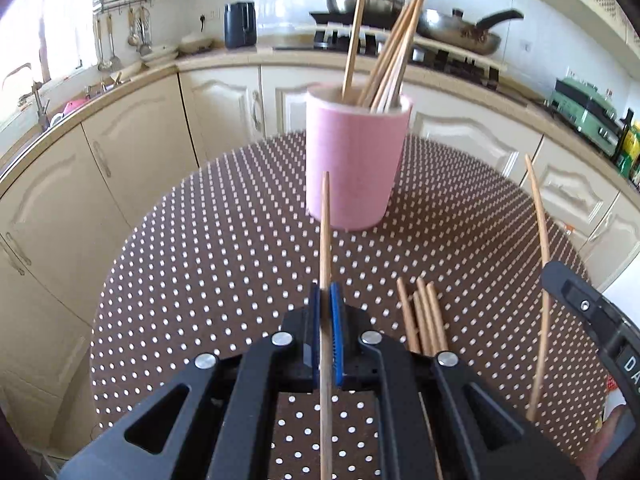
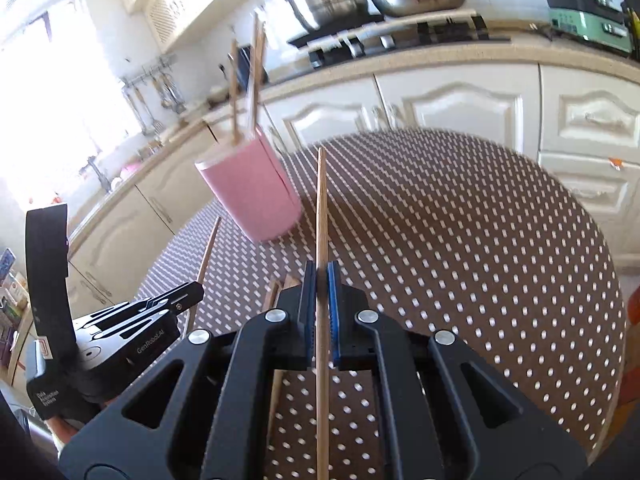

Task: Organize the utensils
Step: 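Lift both held chopsticks upright and carry them over the pink cup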

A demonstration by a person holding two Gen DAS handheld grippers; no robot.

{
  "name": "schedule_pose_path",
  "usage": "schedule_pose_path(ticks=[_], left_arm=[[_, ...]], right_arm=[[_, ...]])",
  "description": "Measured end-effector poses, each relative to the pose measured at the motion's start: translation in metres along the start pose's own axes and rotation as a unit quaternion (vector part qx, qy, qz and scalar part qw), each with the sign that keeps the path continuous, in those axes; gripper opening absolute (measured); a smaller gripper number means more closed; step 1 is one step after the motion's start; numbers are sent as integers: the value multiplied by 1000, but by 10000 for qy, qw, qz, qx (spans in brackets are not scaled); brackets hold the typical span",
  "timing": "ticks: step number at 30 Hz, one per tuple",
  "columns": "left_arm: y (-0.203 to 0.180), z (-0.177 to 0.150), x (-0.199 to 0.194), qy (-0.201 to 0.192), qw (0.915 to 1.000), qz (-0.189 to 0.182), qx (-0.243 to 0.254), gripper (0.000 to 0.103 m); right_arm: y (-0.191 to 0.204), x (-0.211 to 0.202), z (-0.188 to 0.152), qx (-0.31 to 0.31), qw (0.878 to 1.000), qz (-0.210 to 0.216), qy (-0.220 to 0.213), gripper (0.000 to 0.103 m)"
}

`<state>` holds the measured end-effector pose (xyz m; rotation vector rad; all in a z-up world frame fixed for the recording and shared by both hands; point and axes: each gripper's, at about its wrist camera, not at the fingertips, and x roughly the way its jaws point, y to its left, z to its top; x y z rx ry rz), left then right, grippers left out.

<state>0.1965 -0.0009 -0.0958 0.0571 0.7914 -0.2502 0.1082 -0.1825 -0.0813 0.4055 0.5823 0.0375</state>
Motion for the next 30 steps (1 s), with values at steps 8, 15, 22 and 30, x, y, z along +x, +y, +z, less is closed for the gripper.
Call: schedule_pose_path(ticks=[8, 15, 22, 30], left_arm=[[8, 30, -38, -716, 9970, -292, -91, 6], [7, 53, -58, -1105, 9933, -312, -152, 6], [6, 75, -74, -1348, 9901, -341, -191, 6], [3, 120, -97, -1853, 9817, -363, -242, 6]], right_arm=[[17, -15, 26, -172, 9986, -1, -498, 6], [36, -18, 50, -423, 9960, -72, -783, 6], [44, -28, 80, -423, 9932, 22, -1086, 6], [65, -37, 123, -554, 9869, 149, -1511, 6]])
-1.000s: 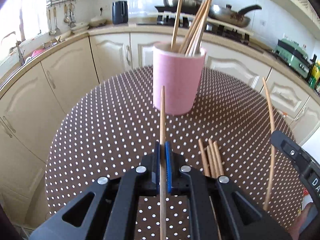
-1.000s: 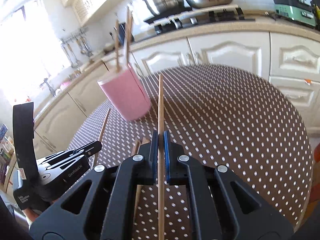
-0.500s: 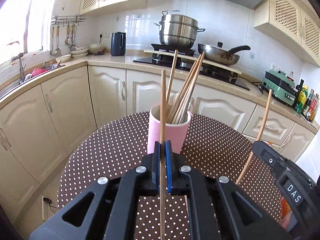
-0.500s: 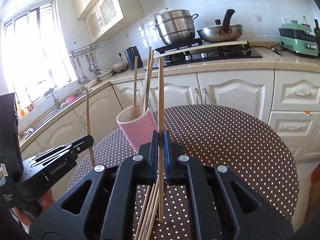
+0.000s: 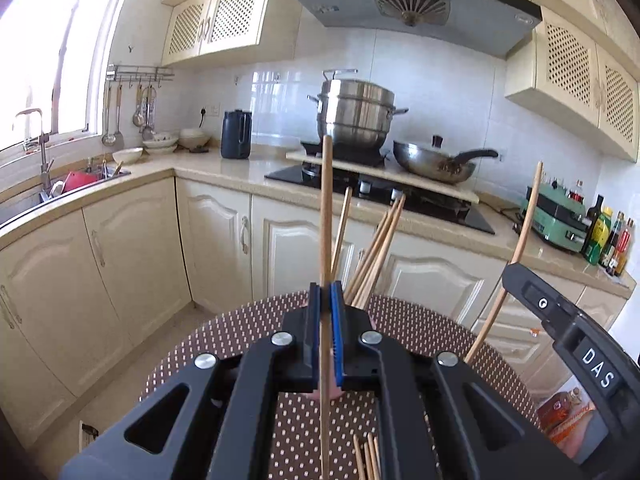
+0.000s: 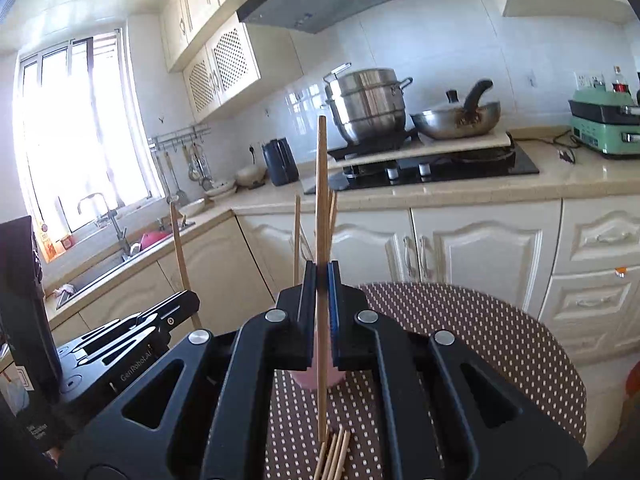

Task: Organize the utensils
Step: 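Lift both held chopsticks upright and carry them over the pink cup, then lower the chopsticks into the pink cup and open both grippers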

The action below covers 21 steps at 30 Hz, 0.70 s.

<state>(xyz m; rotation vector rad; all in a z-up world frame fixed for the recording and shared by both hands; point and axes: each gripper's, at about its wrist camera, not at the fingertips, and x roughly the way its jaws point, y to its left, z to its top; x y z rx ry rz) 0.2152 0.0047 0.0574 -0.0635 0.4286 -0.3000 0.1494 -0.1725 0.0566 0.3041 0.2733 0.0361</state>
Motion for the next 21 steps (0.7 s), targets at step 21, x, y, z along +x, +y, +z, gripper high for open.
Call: schedule_pose_path(ticks=[21], left_arm=[[-5, 75, 50, -799, 9968, 72, 63, 6]], right_arm=[[9, 68, 40, -41, 9989, 257, -391, 6]])
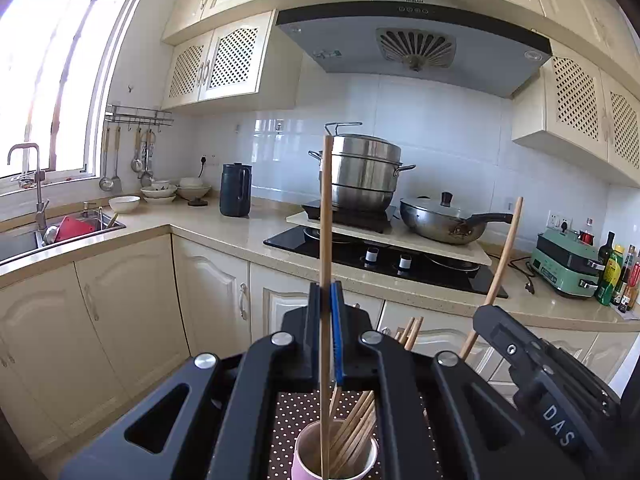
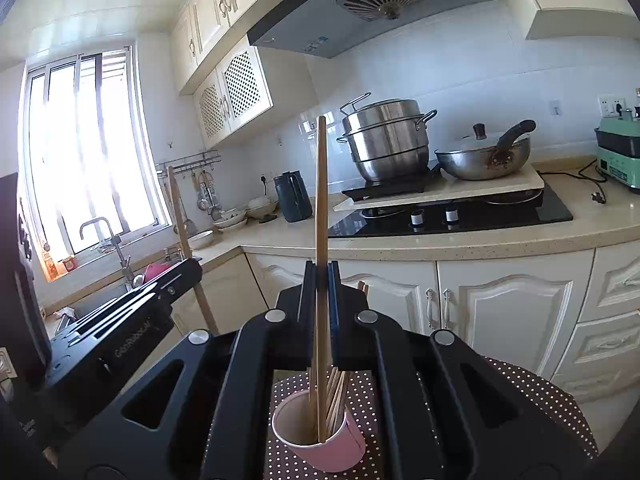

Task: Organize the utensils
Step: 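Lower the chopsticks into the pink cup and open both grippers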

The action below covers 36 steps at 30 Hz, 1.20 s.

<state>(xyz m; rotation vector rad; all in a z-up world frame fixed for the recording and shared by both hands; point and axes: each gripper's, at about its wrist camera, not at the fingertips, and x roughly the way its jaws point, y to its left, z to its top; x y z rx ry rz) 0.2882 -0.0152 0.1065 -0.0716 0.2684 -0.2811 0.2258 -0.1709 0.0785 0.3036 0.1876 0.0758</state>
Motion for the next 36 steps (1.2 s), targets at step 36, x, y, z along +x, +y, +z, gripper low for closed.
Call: schedule_pose_path(ticks=[36], left_arm=[[21, -87, 50, 974, 9931, -122, 644, 26]], right_arm=[[-29, 52, -72, 111, 9839, -356, 1746, 9]])
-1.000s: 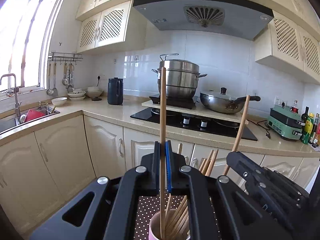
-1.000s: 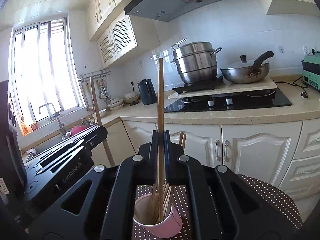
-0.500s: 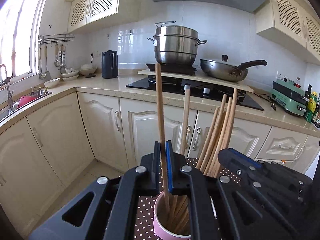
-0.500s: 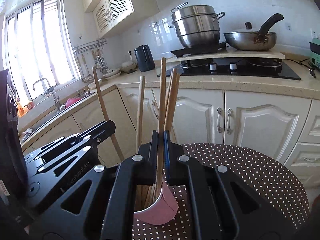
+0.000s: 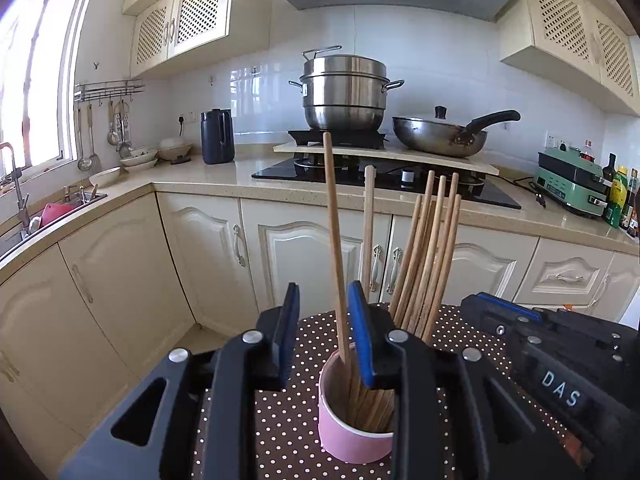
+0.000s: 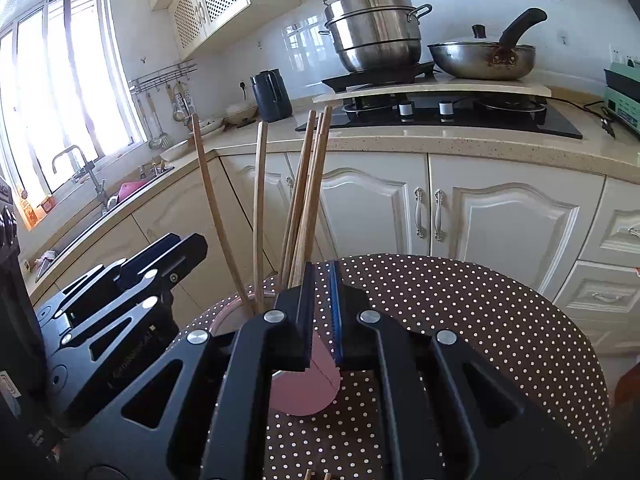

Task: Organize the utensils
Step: 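Lower the chopsticks into the pink cup and open both grippers, then withdraw both open grippers from the pink cup toward the loose chopsticks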

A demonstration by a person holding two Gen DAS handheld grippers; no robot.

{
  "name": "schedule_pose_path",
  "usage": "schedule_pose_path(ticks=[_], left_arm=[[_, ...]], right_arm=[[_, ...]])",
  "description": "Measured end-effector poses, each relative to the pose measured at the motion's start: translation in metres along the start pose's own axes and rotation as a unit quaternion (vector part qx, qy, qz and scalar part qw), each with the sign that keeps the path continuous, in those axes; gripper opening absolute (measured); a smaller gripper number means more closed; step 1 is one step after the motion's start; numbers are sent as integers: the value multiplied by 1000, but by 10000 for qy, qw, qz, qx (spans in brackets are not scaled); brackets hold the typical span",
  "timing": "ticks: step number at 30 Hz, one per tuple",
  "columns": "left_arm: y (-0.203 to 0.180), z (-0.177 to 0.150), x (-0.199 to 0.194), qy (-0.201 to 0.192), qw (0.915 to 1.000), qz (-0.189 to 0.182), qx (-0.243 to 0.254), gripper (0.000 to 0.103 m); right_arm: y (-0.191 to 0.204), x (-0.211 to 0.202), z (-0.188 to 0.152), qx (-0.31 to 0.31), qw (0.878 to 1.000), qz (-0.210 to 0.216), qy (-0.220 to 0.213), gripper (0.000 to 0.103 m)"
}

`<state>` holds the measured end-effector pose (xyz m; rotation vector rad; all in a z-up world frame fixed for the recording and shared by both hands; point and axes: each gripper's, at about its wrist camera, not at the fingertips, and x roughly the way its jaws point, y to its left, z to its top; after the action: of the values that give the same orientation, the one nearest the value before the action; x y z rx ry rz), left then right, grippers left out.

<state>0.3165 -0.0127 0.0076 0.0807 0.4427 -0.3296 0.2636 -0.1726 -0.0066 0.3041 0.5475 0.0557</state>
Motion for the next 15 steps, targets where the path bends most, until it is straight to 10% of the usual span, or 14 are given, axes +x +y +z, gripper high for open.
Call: schedule_pose_path(ticks=[4, 6, 15], left_arm=[[-1, -4, -14, -16, 10000, -3, 22, 28], [-2, -6, -21, -37, 10000, 2, 39, 29], [-4, -9, -61, -184, 9998, 26, 16, 35]], right_arm=[[-1, -12, -3, 40, 9999, -125, -39, 28], [2, -20, -4, 21, 9997, -185, -154, 61], [15, -63, -8, -106, 9987, -292, -394, 69]])
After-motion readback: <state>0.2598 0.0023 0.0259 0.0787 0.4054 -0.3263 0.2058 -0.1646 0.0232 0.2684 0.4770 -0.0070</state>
